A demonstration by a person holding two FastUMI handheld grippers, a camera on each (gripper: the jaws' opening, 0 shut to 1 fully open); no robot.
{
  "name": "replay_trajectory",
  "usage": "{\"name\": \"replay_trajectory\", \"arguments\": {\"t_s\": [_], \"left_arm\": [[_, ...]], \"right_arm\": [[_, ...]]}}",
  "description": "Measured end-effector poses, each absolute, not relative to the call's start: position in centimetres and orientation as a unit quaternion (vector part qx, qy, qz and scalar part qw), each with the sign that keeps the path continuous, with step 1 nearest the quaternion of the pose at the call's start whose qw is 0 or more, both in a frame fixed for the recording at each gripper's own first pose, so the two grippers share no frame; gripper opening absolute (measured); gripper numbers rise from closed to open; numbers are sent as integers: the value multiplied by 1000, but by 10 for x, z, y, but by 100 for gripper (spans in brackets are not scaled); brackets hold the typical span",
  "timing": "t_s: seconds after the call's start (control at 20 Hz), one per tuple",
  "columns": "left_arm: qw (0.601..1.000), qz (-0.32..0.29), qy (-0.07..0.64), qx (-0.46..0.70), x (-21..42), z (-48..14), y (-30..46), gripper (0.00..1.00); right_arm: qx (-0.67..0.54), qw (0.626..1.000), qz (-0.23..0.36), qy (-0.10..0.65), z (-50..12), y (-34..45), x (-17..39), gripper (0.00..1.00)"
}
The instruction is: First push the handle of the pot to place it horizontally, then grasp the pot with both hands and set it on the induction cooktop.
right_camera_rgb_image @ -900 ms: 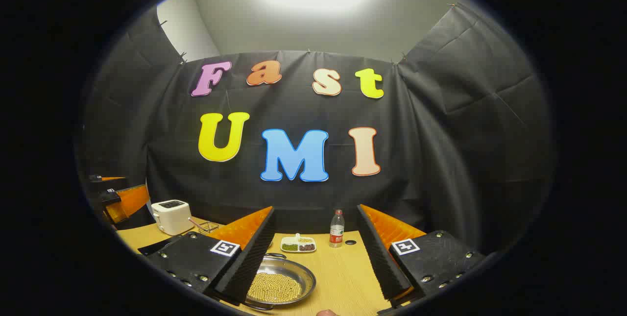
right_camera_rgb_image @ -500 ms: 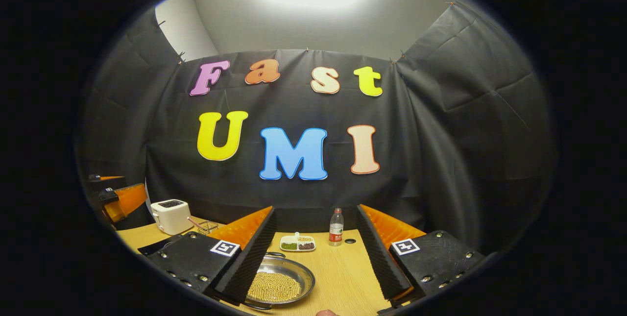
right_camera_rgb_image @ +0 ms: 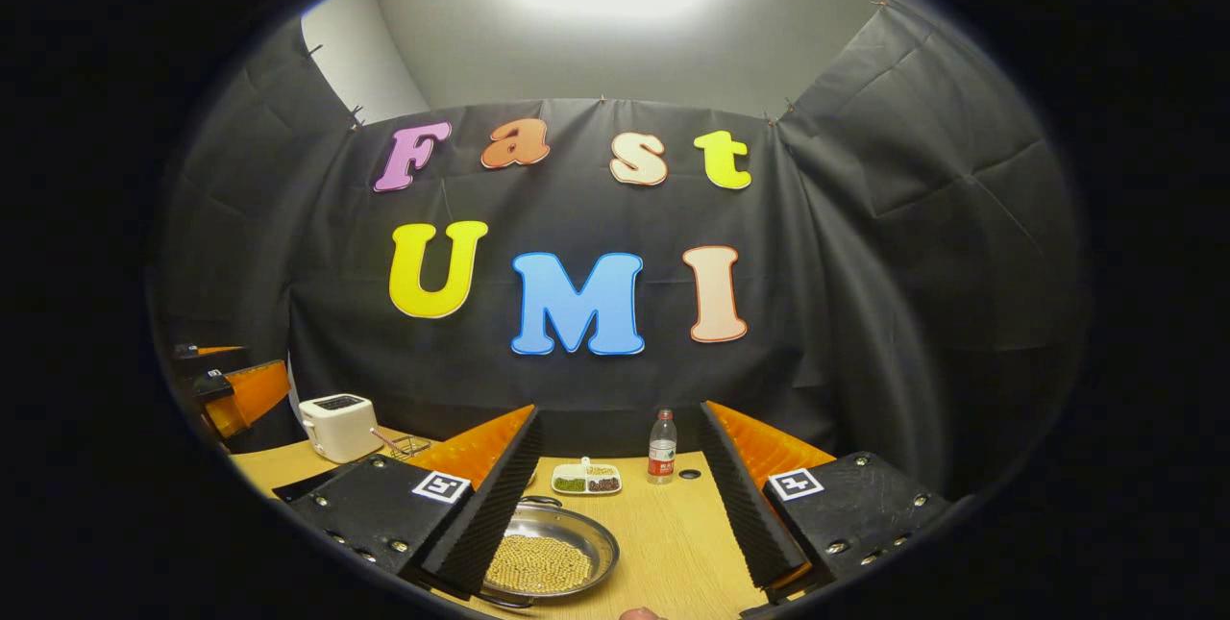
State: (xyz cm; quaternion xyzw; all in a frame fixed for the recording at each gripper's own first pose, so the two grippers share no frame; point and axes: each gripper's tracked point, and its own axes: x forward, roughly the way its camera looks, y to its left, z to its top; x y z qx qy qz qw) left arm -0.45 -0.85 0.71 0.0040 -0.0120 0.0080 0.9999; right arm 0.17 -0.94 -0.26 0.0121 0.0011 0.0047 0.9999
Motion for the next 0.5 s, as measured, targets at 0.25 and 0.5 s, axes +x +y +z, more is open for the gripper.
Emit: {"name": "replay_trajectory", "arguments": {"t_s": [0.25,0.5], "left_arm": [[1000,13,-15,2,-7,9,-13,96],[1000,16,-18,5,-9,11,-18,99]], "right_arm": [[8,1000,-5,14,-9,-21,6,97],[7,1000,-1,25,-15,-25,7,78]]}}
